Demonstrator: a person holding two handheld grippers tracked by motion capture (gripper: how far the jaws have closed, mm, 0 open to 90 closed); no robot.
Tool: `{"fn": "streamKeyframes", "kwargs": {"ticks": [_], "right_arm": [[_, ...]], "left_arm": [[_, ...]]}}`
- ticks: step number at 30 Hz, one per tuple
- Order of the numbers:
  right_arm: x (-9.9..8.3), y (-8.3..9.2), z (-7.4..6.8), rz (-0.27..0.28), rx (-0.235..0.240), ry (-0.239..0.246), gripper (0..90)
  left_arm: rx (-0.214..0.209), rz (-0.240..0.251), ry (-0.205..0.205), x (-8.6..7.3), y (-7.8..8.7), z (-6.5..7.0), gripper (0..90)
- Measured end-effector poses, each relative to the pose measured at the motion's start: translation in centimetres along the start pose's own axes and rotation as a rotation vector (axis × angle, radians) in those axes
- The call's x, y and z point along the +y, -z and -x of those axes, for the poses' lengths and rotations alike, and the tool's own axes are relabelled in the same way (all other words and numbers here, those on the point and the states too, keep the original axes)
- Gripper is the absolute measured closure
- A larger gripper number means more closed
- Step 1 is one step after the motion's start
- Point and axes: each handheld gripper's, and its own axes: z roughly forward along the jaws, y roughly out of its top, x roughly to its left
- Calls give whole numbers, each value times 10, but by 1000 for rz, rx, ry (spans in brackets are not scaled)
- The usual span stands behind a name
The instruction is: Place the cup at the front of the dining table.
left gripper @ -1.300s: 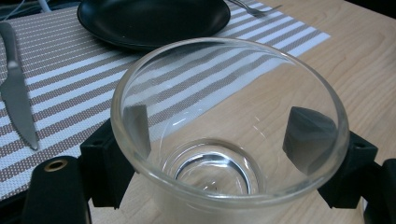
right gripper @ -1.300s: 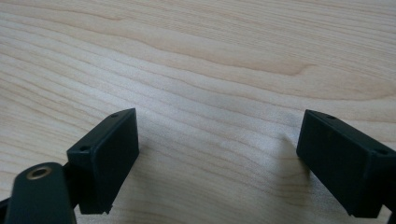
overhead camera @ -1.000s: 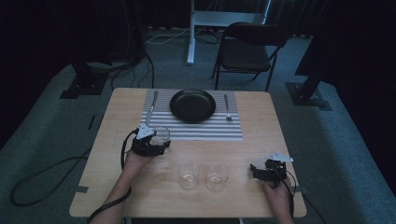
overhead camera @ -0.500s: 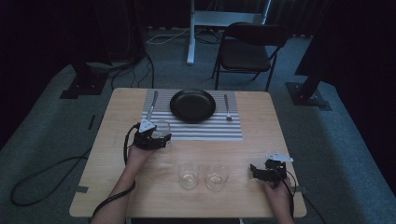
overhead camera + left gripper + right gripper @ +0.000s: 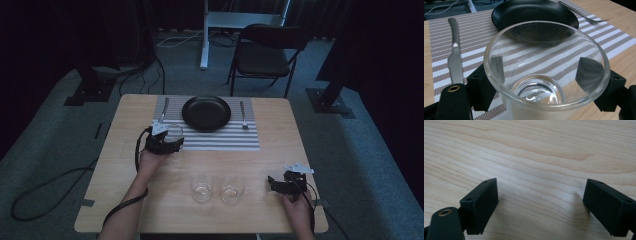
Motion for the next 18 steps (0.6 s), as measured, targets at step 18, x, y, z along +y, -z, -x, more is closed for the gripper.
{"fn": "streamKeyframes", "kwargs": {"ticks": [18], "right_arm": [[0, 0, 0, 0, 0, -1, 123]], "left_arm": [[69, -29, -24, 18, -25, -8, 201]]}}
